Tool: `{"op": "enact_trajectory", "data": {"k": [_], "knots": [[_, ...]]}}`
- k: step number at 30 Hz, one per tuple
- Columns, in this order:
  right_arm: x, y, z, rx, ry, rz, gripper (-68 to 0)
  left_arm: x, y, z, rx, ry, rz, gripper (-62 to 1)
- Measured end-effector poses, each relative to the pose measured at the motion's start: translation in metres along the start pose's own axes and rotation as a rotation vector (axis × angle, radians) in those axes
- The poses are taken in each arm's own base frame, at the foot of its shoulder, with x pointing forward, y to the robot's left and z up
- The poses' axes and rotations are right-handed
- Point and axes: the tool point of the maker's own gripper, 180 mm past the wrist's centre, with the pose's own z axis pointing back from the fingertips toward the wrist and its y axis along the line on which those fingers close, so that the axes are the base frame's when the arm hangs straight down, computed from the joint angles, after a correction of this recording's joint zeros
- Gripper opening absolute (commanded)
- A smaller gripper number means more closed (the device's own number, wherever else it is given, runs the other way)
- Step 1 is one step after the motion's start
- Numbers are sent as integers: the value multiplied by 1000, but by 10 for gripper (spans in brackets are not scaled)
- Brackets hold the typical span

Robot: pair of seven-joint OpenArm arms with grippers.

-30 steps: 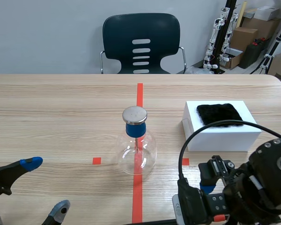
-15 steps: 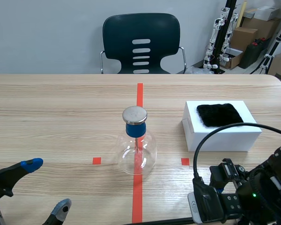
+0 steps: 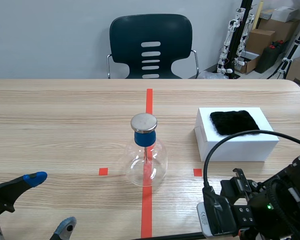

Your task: Do the electroscope experiment. pick up the black charging rod

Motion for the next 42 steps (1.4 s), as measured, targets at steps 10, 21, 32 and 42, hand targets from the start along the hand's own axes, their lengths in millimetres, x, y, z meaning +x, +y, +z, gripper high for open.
{"op": "enact_trajectory", "data": {"k": [10,21,32,42], "knots": [[0,0,0,0,0,0,-516,0,0,0,0,0,0,14],[-3,0,0,0,18,0,-660,0,0,0,0,0,0,14],[-1,-2,5,-12,21,22,-660,0,0,0,0,0,0,14],[1,-27,65,-136,-6,55,-660,1,0,0,0,-4,0,14]]}}
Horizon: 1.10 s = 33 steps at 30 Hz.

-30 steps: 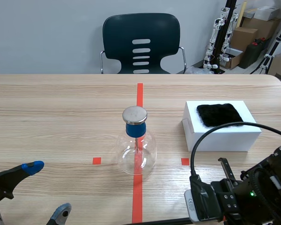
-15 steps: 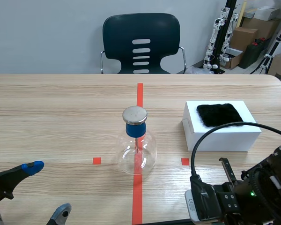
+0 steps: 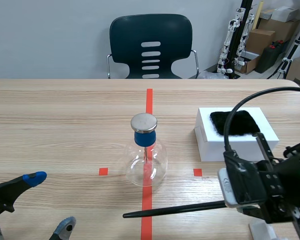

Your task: Do the electroscope experiment. pick up the black charging rod

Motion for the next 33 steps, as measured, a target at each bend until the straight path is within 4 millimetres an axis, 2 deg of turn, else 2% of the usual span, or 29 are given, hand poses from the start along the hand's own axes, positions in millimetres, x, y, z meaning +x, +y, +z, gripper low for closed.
{"op": "enact_trajectory", "data": {"k": [4,9,14,19,23,29,33], "knots": [[-15,10,9,6,34,-32,-660,0,0,0,0,0,0,14],[-33,4,25,-65,74,-72,-660,0,0,0,0,0,0,14],[-29,-1,43,-150,49,-56,-660,0,0,0,0,0,0,14],[-30,-15,61,-306,77,-50,-660,0,0,0,0,0,0,14],[-20,-25,82,-449,65,-30,-660,0,0,0,0,1,0,14],[12,-26,118,-590,23,83,-660,0,0,0,0,0,-1,14],[25,-18,123,-611,38,184,-660,0,0,0,0,0,-1,14]]}}
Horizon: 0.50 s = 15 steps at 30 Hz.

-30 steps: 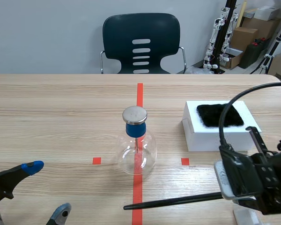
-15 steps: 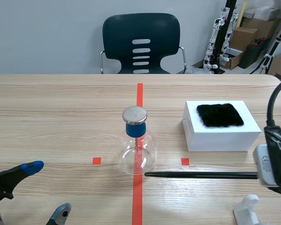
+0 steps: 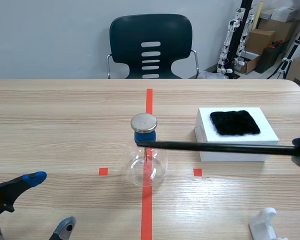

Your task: Do the electroscope experiment. pick up the black charging rod

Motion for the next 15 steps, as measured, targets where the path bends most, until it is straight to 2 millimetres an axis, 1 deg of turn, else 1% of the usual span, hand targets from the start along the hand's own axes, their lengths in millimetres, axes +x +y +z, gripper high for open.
{"op": "enact_trajectory", "data": {"k": [3,5,6,10,15], "knots": [[5,4,2,-35,-5,129,-660,0,0,0,0,0,0,14],[9,9,3,-43,-18,171,-660,0,0,0,0,0,0,14],[12,8,4,-67,-25,185,-660,0,0,0,0,0,0,14],[23,1,7,-159,-56,194,-660,0,0,0,0,0,0,14],[33,5,11,-174,-95,165,-660,0,0,0,0,0,0,14]]}}
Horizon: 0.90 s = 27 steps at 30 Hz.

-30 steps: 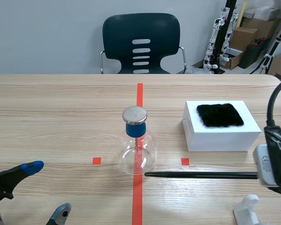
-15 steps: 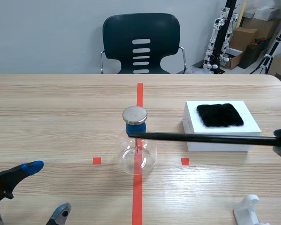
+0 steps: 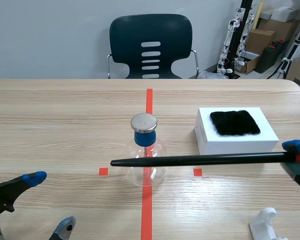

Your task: Do the electroscope experiment. pick up the black charging rod

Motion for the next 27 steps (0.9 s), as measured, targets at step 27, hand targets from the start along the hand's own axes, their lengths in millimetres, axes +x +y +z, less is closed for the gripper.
{"op": "enact_trajectory", "data": {"k": [27], "knots": [[4,-3,24,-49,-32,-82,-660,0,0,0,0,0,0,14]]}}
